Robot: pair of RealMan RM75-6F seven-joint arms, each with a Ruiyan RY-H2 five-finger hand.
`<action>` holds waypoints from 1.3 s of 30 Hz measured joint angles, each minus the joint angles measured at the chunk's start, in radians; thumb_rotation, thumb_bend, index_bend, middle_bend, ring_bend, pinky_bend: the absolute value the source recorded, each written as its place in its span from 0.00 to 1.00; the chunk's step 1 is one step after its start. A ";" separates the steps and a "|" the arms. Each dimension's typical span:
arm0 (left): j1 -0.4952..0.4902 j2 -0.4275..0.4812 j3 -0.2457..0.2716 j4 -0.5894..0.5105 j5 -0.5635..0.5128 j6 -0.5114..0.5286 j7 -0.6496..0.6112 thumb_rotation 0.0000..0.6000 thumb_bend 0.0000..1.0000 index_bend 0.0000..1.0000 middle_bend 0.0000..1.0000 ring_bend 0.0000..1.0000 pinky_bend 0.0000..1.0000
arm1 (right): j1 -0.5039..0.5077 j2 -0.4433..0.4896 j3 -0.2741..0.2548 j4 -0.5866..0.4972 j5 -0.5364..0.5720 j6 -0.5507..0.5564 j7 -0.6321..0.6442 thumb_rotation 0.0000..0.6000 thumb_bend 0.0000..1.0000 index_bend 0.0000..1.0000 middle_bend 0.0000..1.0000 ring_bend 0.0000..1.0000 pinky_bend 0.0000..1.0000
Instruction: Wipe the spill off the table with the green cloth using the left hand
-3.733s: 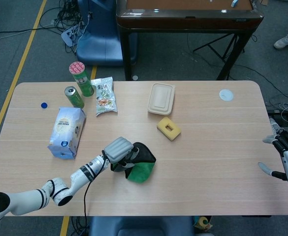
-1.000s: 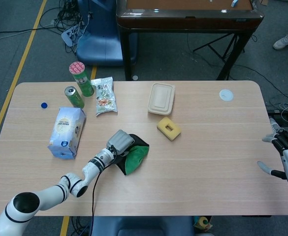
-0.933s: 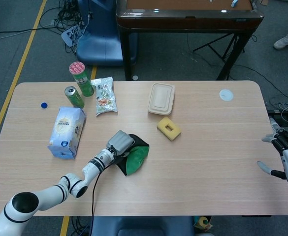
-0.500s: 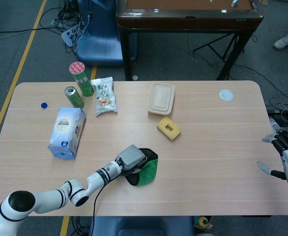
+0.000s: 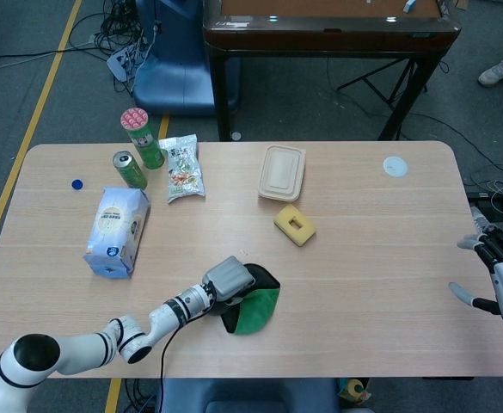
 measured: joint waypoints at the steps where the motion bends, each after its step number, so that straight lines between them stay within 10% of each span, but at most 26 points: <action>1: 0.004 -0.001 -0.007 0.016 -0.013 0.002 0.020 1.00 0.30 0.65 0.72 0.74 0.98 | 0.001 0.000 0.000 0.000 -0.001 -0.001 0.000 1.00 0.22 0.33 0.31 0.21 0.25; 12: 0.063 0.036 -0.040 0.086 -0.108 0.040 0.155 1.00 0.30 0.65 0.72 0.74 0.98 | 0.012 -0.004 0.002 -0.005 -0.013 -0.007 -0.004 1.00 0.22 0.33 0.31 0.21 0.25; 28: 0.208 0.321 -0.022 -0.174 -0.113 0.199 0.146 1.00 0.30 0.64 0.70 0.73 0.98 | 0.015 -0.009 0.002 0.000 -0.018 -0.006 0.001 1.00 0.22 0.33 0.31 0.21 0.25; 32: 0.224 0.355 -0.023 -0.227 -0.134 0.198 0.153 1.00 0.29 0.47 0.52 0.58 0.91 | 0.021 -0.013 0.002 0.002 -0.023 -0.012 0.002 1.00 0.22 0.33 0.31 0.21 0.25; 39: 0.231 0.382 -0.031 -0.294 -0.232 0.160 0.248 1.00 0.22 0.03 0.06 0.12 0.42 | 0.021 -0.010 0.003 0.005 -0.020 -0.009 0.006 1.00 0.22 0.33 0.31 0.21 0.25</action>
